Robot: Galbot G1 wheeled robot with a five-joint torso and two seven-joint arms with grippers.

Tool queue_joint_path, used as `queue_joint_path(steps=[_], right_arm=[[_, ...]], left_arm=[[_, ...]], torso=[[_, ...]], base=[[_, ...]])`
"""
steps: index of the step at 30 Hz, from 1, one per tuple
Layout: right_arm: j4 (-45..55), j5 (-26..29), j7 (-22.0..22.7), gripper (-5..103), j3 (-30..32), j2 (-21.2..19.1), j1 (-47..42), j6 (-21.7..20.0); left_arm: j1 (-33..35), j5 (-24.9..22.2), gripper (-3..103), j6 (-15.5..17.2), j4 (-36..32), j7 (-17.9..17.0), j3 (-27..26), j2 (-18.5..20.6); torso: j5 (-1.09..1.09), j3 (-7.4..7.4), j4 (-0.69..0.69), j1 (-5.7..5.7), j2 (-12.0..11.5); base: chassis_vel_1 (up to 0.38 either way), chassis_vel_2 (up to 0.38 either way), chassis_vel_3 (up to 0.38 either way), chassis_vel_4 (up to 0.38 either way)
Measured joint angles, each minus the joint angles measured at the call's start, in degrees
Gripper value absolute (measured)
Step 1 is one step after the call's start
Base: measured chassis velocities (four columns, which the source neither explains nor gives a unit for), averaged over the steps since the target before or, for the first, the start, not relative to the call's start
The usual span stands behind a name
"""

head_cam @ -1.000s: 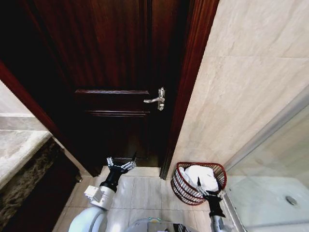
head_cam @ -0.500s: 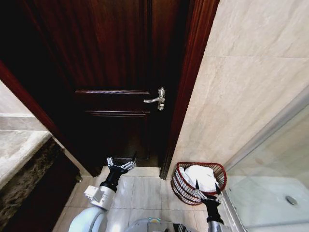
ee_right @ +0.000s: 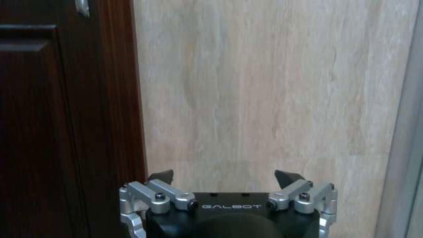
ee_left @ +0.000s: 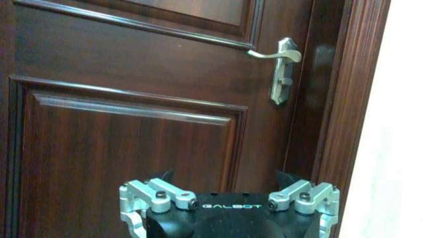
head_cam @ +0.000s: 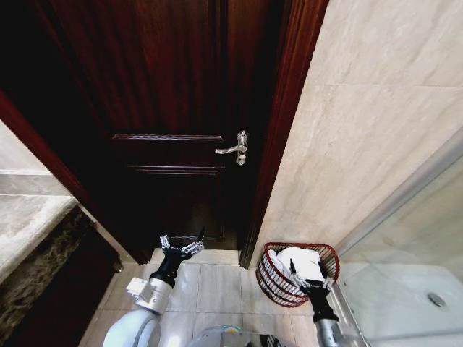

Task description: Discard the used towel into the hamper.

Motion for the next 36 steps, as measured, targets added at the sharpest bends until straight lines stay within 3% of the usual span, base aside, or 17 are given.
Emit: queue_joint_path(steps=[6, 36], right_arm=[[3.27, 0.73, 0.09, 100, 0.62, -0.83, -0.04, -1.68], [10.09, -1.03, -0.13, 100, -0.04, 1.41, -1.47, -1.38]], left_arm=[[0.0, 0.0, 100, 0.0, 0.0, 0.0, 0.0, -0.01], [0.0, 0.0, 100, 0.0, 0.0, 0.0, 0.0, 0.0]], torso=[[0.0, 0.0, 0.0, 0.0, 0.0], [-0.01, 0.0, 0.0, 0.0, 0.0]], base=[[0.0, 0.0, 0.0, 0.0], [0.0, 0.0, 0.0, 0.0]])
